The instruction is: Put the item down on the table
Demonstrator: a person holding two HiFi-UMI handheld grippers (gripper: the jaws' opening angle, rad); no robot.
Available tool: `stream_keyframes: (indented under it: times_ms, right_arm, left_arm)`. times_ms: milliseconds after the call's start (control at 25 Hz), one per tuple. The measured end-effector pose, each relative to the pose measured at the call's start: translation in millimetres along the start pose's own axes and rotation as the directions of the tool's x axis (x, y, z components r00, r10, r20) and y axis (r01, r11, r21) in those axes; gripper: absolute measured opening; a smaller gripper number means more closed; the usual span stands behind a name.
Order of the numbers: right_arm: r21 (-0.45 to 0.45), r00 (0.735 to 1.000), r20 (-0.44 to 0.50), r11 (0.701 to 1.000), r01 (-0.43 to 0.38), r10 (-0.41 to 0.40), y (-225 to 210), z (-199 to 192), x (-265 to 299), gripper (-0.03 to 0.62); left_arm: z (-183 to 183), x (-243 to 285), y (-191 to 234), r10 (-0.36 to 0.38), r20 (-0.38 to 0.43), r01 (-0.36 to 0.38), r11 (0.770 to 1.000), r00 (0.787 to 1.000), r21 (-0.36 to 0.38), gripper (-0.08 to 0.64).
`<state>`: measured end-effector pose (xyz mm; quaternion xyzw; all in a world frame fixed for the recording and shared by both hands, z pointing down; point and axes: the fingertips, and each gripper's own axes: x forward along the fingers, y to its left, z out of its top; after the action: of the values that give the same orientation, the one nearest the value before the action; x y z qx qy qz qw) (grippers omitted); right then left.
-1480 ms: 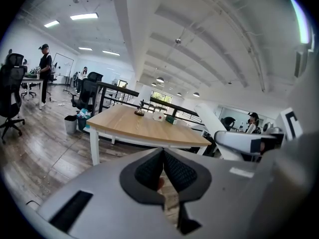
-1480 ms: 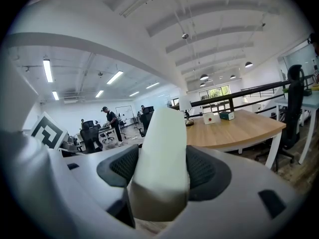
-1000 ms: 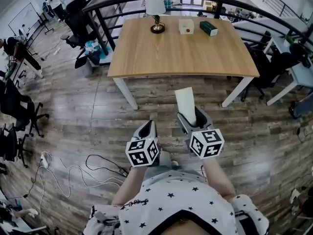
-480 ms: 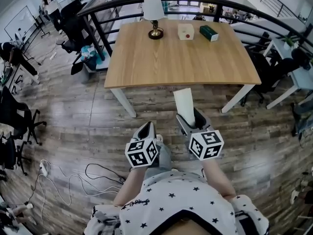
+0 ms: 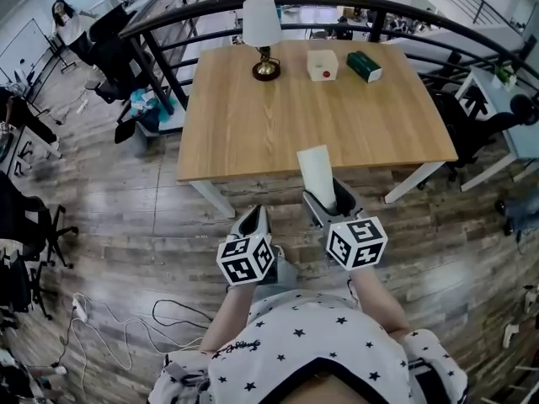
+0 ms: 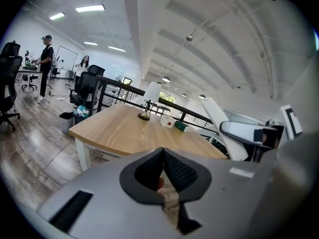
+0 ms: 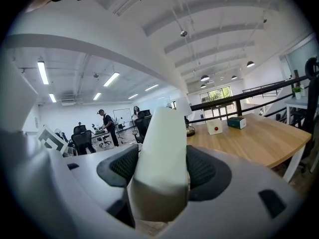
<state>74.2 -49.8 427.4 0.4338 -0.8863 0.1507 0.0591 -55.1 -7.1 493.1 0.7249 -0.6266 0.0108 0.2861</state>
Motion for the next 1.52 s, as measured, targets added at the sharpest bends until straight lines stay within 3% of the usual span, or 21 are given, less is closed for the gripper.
stream_keyframes:
  times_ms: [440,880,1120,1520]
  right_arm:
    - [0.012,0.997,-0.010,0.997,0.072,-0.072,-42.8,38.7,98.5,0.295]
    - [0.019,0.992,-0.031,0.992,0.125,-0.124,-73.1,51.2,190.7,0.295]
    - [0.022,0.985,-0.072,0.987,0.158,-0.156,-94.8,36.4,223.6,0.295]
    - [-0.035,0.971,-0.205,0.992,0.120,-0.125,-131.7,-2.0,291.0,0.295]
  left_arm:
    - [67.3,93.8,35.4,-0.043,-0.024,0.043,0.999,0.999,0.012,0.012]
    - [107.8,173.5,77.7,-0.077,-0.077,0.080,0.996,0.994,0.035,0.012]
    - [111.9,204.0,88.7,-0.089,-0.100,0.094,0.995,0.991,0.046,0.012]
    - [119.4,253.9,108.0,-0.042,-0.117,0.042,0.999,0.992,-0.003,0.012]
